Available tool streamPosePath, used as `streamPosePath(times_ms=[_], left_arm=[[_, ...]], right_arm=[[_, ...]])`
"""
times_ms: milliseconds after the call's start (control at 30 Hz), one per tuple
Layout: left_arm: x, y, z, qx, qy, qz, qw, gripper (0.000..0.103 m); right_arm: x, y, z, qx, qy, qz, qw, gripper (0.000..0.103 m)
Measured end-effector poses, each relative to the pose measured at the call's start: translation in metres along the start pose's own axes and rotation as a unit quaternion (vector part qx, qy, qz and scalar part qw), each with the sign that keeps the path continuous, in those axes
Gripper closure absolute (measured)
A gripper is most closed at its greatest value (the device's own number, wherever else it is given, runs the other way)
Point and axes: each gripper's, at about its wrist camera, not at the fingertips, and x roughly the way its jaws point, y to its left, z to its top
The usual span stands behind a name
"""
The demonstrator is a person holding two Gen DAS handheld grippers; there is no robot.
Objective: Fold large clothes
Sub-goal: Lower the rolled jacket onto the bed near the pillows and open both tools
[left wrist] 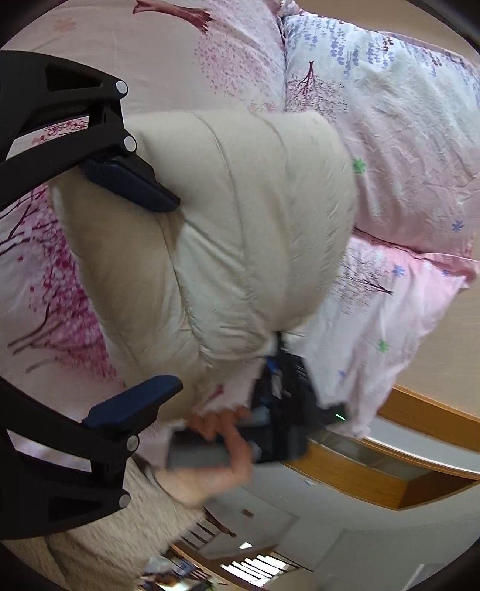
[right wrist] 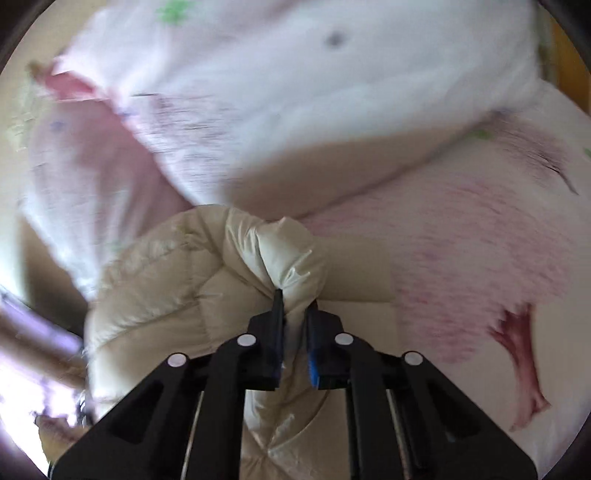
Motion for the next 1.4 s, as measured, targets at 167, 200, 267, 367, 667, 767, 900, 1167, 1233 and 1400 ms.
streamPosePath(times_ms=[167,200,267,367,667,767,900,1167,1233,1400], left_arm=[[-0.023,-0.012,0.001,-0.016,-0.012,0.033,0.9993,0.001],[-0.026,-0.013,0.000,-0.018,-0.013,0.050,0.9985,0.001],[-0.035,-0.014,-0.005,-0.015,-0.011,0.105,0.9943,0.001],[-0.041,-0.014,-0.012,-0.010,0.005,0.172,0.9850,0.001],[-0.045,0.001,-0.034,-0.037,0.050,0.211,0.9755,0.001],[-0.043,0.003,-0.041,-0.041,0.065,0.222,0.9720,0.001],[-0.044,0.004,-0.050,-0.047,0.073,0.227,0.9700,0.001],[-0.041,0.003,-0.059,-0.050,0.090,0.244,0.9642,0.001],[-0.042,0.001,-0.060,-0.046,0.088,0.253,0.9622,0.001],[-0.042,-0.006,-0.063,-0.032,0.090,0.271,0.9579,0.001]], right_arm=[[0.001,0.007,-0.007,-0.021,0.023,-0.016,0.999,0.063],[-0.008,0.010,-0.011,-0.027,0.012,-0.019,0.999,0.053],[-0.039,0.014,-0.025,-0.055,-0.028,0.001,0.998,0.044],[-0.080,0.024,-0.063,-0.123,-0.057,0.030,0.990,0.045],[-0.047,0.026,-0.144,-0.191,0.036,-0.002,0.981,0.044],[-0.039,0.025,-0.142,-0.185,0.036,-0.007,0.982,0.039],[-0.065,0.027,-0.148,-0.186,-0.005,-0.002,0.982,0.019],[-0.116,0.025,-0.187,-0.211,-0.110,-0.040,0.970,0.002],[-0.120,0.023,-0.191,-0.212,-0.101,-0.027,0.972,0.002],[-0.130,0.022,-0.198,-0.206,-0.088,-0.022,0.974,0.002]])
